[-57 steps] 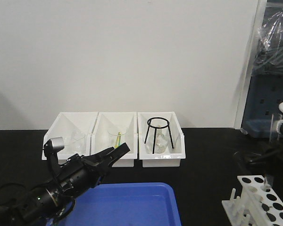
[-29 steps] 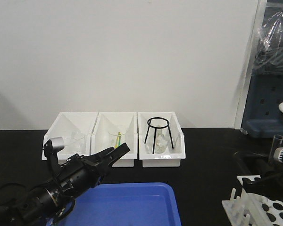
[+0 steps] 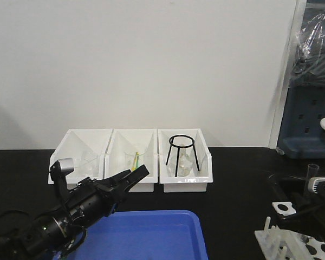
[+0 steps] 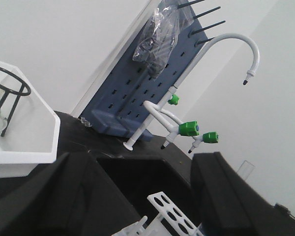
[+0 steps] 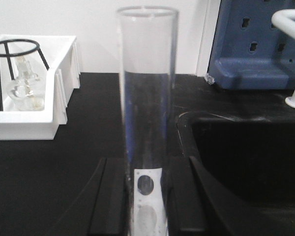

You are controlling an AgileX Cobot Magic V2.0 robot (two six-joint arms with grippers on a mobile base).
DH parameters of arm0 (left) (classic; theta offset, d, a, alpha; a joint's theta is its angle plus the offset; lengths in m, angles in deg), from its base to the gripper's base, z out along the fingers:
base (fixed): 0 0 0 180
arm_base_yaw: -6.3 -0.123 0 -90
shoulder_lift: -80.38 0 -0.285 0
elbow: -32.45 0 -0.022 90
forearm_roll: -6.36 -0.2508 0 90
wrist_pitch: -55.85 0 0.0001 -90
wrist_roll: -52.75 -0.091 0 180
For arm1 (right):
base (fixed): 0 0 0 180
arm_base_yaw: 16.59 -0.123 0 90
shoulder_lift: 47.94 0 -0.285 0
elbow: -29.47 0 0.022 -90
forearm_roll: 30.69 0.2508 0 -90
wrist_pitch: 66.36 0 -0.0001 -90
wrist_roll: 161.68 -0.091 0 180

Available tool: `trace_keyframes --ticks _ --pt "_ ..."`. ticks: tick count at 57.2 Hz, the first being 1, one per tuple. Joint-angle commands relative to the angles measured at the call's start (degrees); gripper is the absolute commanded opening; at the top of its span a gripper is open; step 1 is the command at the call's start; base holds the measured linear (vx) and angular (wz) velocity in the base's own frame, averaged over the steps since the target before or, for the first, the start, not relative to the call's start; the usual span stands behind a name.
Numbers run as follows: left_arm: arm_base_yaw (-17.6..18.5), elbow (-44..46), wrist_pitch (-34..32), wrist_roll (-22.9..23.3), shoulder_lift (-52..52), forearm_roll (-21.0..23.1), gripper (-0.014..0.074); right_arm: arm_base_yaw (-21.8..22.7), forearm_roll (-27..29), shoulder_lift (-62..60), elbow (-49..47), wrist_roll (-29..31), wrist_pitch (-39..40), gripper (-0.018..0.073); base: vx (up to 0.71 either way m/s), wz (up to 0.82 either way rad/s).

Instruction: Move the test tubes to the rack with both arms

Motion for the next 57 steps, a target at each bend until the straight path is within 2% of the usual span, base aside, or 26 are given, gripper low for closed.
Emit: trace_keyframes --ticks 1,19,38,57 --pt "0.04 1.45 -4.22 -0.07 2.68 1.93 0.0556 0.05 -0.29 -1.03 -1.49 0.80 6.36 -0.0007 0.00 0.00" --pt "0.04 1.45 -3.41 -0.06 2.68 1.93 0.0556 0.05 -0.24 3.26 -1.49 -0.63 9.76 -0.0007 0.00 0.00" --pt "0.04 1.45 -2.18 -0.06 2.68 1.98 0.0556 0.05 -0.29 6.04 -1.49 -0.63 9.93 -0.0007 0.00 0.00" --pt "0.04 1.45 -2.51 -0.06 2.68 2.04 0.0556 0.05 -0.49 8.52 -1.49 -0.44 14.48 -0.0006 0.00 0.00"
